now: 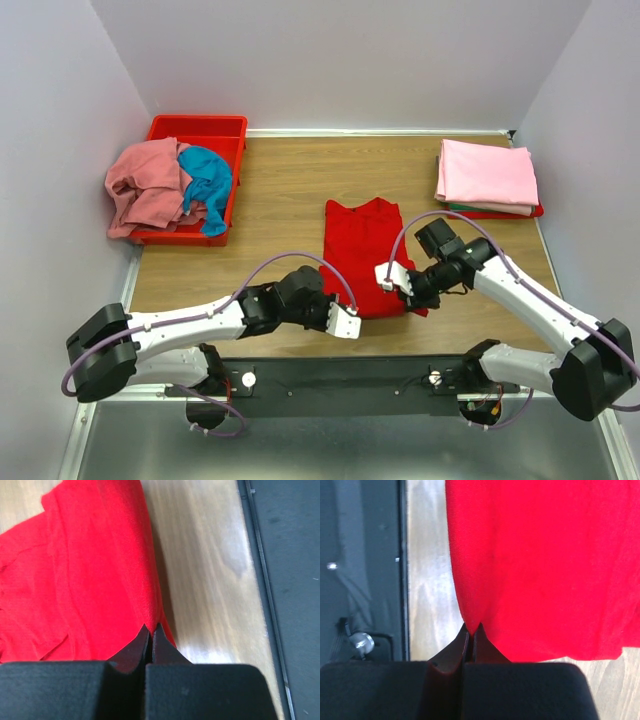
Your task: Fold and stack the t-shirts
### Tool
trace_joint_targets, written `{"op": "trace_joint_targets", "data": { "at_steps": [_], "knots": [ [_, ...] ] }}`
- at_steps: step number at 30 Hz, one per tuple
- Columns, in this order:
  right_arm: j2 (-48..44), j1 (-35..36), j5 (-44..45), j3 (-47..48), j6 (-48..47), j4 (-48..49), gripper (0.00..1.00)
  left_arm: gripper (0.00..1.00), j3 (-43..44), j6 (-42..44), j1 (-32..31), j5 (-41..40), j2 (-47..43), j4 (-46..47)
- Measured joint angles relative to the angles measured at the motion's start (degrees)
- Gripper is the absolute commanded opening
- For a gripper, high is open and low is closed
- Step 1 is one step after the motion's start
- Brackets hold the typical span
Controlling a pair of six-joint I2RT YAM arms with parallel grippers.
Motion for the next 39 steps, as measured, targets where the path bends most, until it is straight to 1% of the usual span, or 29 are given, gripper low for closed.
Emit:
{"op": "trace_joint_targets", "data": {
  "at_steps": [6, 12, 14, 16, 19, 23, 26, 31, 39],
  "knots": [
    [-1.4, 0.0, -1.1, 2.4, -0.6, -3.5, 0.01, 0.00, 2.5, -0.7, -0.6, 2.4, -0.8, -5.1],
    [-0.2, 0.0, 0.7, 7.7, 0.2, -4.0, 0.00, 0.00, 3.3, 1.1, -0.7, 1.2, -2.6, -5.7],
    [1.3, 0.0, 2.0, 9.1, 0.8, -3.3, 0.00, 0.00, 4.2, 2.6, 0.4, 0.7, -2.0, -5.7],
    [3.4, -0.4, 3.5, 10.2, 1.5, -2.2, 0.00, 0.00, 5.9, 4.5, 2.7, 0.5, 0.2, -5.3],
    [7.3, -2.3, 4.7, 12.4, 2.3, -0.7, 0.00, 0.00, 8.8, 6.9, 8.4, 0.4, 4.6, -3.6],
    [13.2, -6.9, 5.5, 16.6, 2.9, 2.2, 0.00, 0.00, 11.4, 9.9, 14.9, 0.6, 8.9, -0.3],
    [16.0, -8.5, 5.8, 19.4, 3.1, 3.5, 0.00, 0.00, 13.3, 11.3, 17.3, 1.2, 11.2, 1.3],
    [22.9, -10.8, 6.4, 27.0, 4.0, 5.0, 0.00, 0.00, 17.0, 13.4, 21.7, 2.3, 15.6, 4.7],
    [32.7, -12.6, 7.0, 38.2, 6.4, 7.1, 0.00, 0.00, 19.4, 15.1, 25.7, 2.4, 19.7, 11.5]
  ]
}}
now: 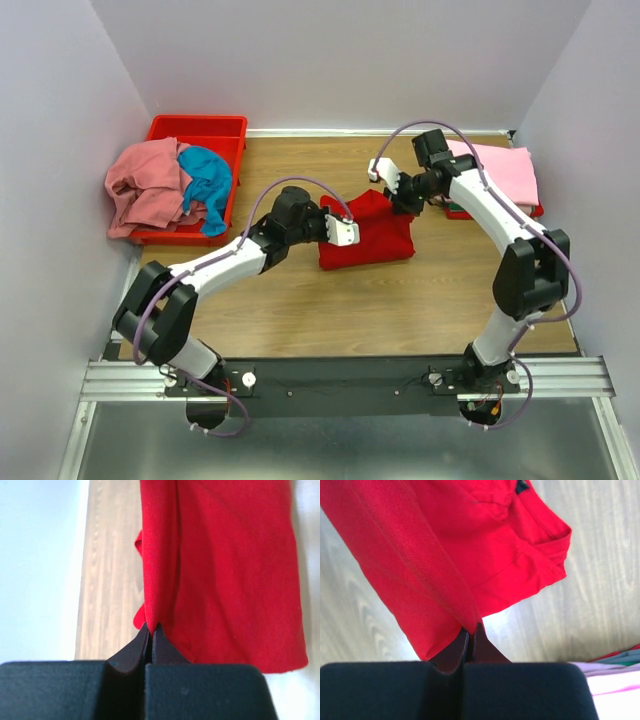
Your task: Fold and stack the t-shirts
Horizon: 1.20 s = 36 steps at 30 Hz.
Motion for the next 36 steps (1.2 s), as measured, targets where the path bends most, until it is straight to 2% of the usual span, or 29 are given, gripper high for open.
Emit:
{"op": "trace_joint_targets", "data": {
  "at_steps": [10, 19, 26, 32, 33, 36],
  "knots": [
    [10.4, -0.9, 1.4, 9.4, 4.5, 3.1, 0.00, 0.00, 1.9, 0.2, 3.4, -2.1, 9.0, 9.8],
    [13.1, -2.0, 2.9, 13.1, 8.8, 8.0, 0.00, 0.00, 5.9, 0.0, 3.8, -7.6, 14.8, 19.8],
    [20.2, -2.1, 5.2, 19.9, 11.6, 11.7, 0.01, 0.00, 11.2, -0.3, 5.6, -10.1, 22.0, 22.8],
    [23.8, -2.1, 6.9, 21.6, 12.9, 12.6, 0.01, 0.00, 14.0, -0.5, 6.2, -10.6, 26.2, 22.8],
    [24.0, -2.1, 7.2, 21.6, 13.2, 12.6, 0.02, 0.00, 14.3, -0.6, 6.2, -10.7, 26.5, 22.7],
    [24.2, -2.1, 7.7, 21.6, 13.8, 12.7, 0.14, 0.00, 15.2, -0.9, 6.2, -10.8, 27.1, 22.5]
  ]
}}
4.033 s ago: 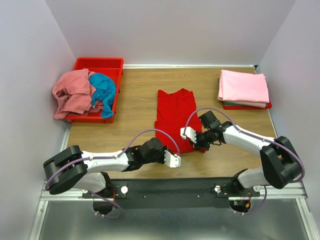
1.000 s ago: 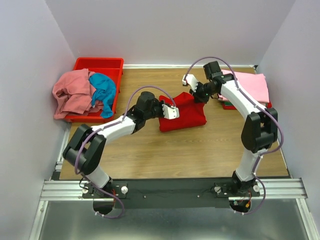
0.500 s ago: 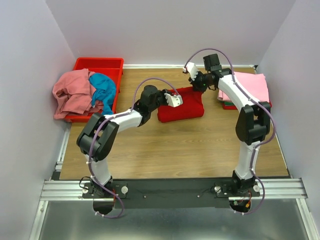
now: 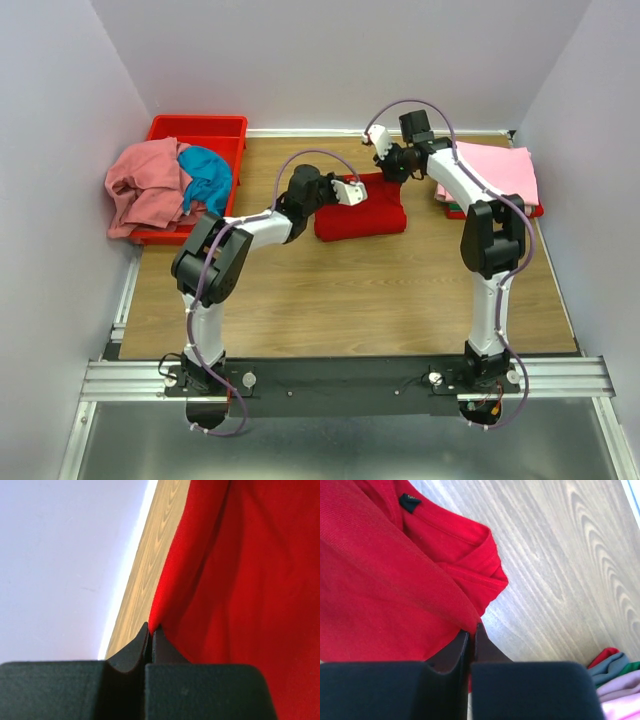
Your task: Fold and stack the t-shirts
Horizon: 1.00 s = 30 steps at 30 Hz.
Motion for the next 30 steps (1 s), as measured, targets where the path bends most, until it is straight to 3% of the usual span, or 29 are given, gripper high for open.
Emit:
{"op": "trace_joint_targets", "data": {
  "at_steps": [1, 3, 5, 6, 10, 17, 19, 25, 30],
  "knots": [
    [0.0, 0.0, 0.2, 0.0, 0.2, 0.1, 0.17, 0.01, 0.4, -0.1, 0.0, 0.0, 0.0, -0.3],
    [0.0, 0.0, 0.4, 0.0, 0.9, 0.5, 0.25, 0.35, 1.4, -0.4, 0.0, -0.3, 0.3, -0.7],
    [0.0, 0.0, 1.0, 0.0, 1.6, 0.9, 0.43, 0.75, 2.5, -1.3, 0.0, -1.2, 0.5, -1.1],
    [0.0, 0.0, 1.6, 0.0, 2.9, 1.3, 0.50, 0.85, 2.9, -2.1, 0.0, -2.0, 0.5, -1.2],
    [0.0, 0.0, 6.5, 0.0, 8.3, 5.9, 0.79, 0.89, 6.4, -7.0, 0.0, -8.3, 0.6, -2.3],
    [-2.8, -0.2, 14.1, -1.4, 19.3, 13.0, 0.87, 0.98, 11.0, -15.7, 0.3, -21.3, -4.2, -2.4],
    [-6.1, -0.4, 13.7, -3.9, 21.1, 13.2, 0.89, 0.98, 10.7, -17.9, 0.4, -23.1, -8.5, -2.7],
    [-21.8, -1.2, 1.1, -19.7, 26.9, 14.9, 1.00, 0.98, 3.4, -28.9, 0.9, -25.4, -30.0, -9.4],
    [-25.2, -1.2, -4.3, -26.5, 28.4, 14.9, 1.00, 0.98, -8.3, -36.1, 1.2, -23.2, -50.0, -12.3]
  ]
}}
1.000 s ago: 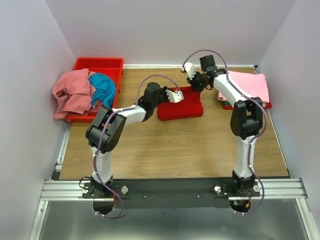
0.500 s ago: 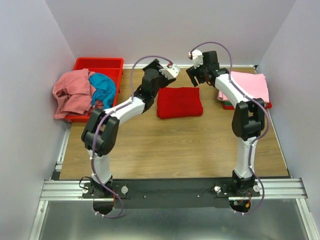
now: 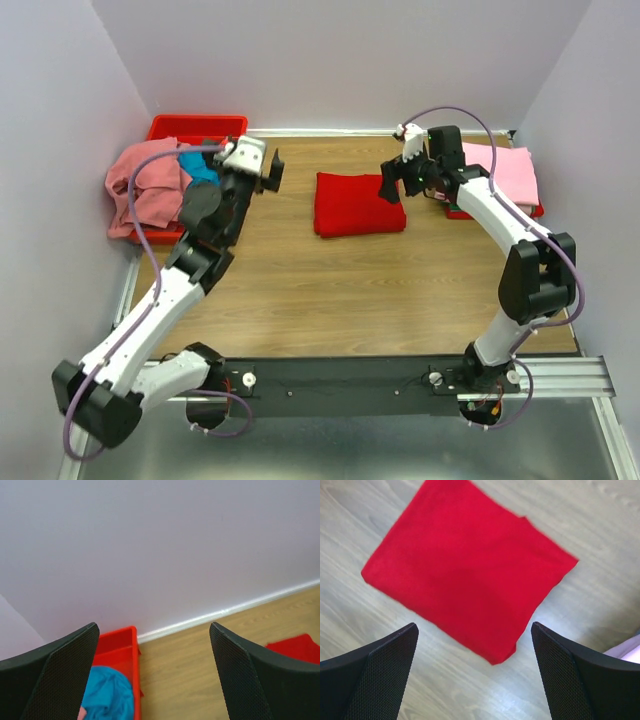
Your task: Fold and stack the t-shirts
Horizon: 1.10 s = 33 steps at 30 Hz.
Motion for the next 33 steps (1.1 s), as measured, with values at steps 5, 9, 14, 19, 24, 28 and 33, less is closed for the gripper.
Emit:
{"op": "trace_joint_targets", "data": {
  "at_steps": [5, 9, 14, 19, 24, 28, 33],
  "knots": [
    [-0.1, -0.7, -0.5, -1.2, 0.0, -0.4, 1.00, 0.98, -13.6, -3.5, 0.1, 2.9, -12.6, -5.3],
    [-0.1, -1.3, 0.7, -1.1, -0.1, -0.4, 1.00, 0.98, -22.6, -5.3, 0.1, 4.0, -18.9, -9.7],
    [0.1, -2.0, 3.0, 0.5, 0.0, -0.6, 1.00, 0.98, -26.1, -6.2, 0.1, 4.5, -23.5, -10.7],
    [1.0, -2.5, 4.4, 2.0, 0.0, -0.4, 1.00, 0.98, -26.1, -6.7, 0.1, 4.9, -24.2, -9.0],
    [3.6, -2.9, 4.3, 2.0, 0.7, -0.4, 1.00, 0.98, -26.1, -6.8, 0.1, 5.1, -23.7, -9.0],
    [5.6, -3.8, 3.7, 2.0, 1.7, -0.5, 1.00, 0.98, -26.1, -6.8, 0.1, 5.2, -23.6, -8.9],
    [7.3, -4.7, 2.1, 2.0, 2.8, -0.5, 1.00, 0.99, -26.1, -6.8, 0.1, 5.9, -23.6, -8.9]
  ]
}}
